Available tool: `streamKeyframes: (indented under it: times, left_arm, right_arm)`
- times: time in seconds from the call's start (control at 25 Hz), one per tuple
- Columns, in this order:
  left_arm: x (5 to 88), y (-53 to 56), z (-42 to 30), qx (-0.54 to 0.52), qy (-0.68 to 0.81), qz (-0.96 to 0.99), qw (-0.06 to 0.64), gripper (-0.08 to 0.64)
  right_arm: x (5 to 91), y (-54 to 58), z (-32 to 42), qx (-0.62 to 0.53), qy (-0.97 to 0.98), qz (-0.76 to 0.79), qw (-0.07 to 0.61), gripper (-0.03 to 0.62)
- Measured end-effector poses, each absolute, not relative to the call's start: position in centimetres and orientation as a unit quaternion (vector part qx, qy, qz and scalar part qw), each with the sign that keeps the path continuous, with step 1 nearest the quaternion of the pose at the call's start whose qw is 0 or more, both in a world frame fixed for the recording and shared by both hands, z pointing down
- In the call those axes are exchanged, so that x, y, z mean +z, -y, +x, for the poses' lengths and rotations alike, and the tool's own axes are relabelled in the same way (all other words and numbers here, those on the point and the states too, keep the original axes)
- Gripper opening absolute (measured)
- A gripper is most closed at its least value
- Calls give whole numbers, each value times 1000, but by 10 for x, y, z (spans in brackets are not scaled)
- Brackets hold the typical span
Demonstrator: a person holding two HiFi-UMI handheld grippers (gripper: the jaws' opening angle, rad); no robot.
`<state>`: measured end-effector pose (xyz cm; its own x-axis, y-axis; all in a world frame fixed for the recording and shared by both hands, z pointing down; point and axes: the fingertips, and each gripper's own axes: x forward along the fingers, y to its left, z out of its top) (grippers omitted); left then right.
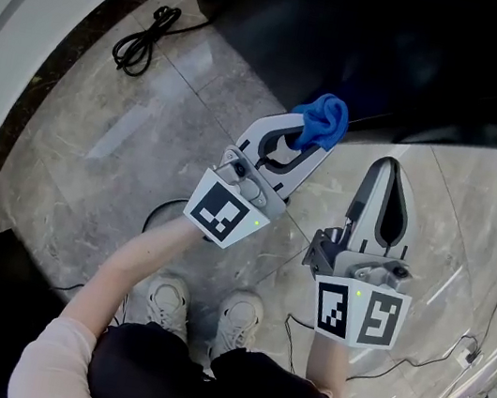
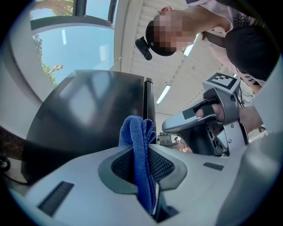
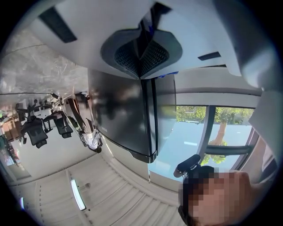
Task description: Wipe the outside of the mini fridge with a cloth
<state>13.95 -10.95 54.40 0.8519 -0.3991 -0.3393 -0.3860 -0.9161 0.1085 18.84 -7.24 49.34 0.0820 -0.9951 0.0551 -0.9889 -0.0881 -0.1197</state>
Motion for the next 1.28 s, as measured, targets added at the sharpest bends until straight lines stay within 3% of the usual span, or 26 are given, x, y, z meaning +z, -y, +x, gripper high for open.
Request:
streamKeyframes:
  times: [0.52,0.68,0.92,1.28]
  left_arm:
    - [549,61,166,-129,131,983,10,60]
    - [544,88,127,-155,197,967,49,60]
    - [556,191,31,-145,350,925,-10,60]
    - [618,312,-30,-95,454,885,27,60]
  right_arm:
    - [476,59,189,-51,-674,-736,40,12]
    - [472,59,185,-49,-677,-733,47,12]
    - [479,72,166,-55,-692,-718,44,12]
    - [495,92,141,-61,-706,-706,26,12]
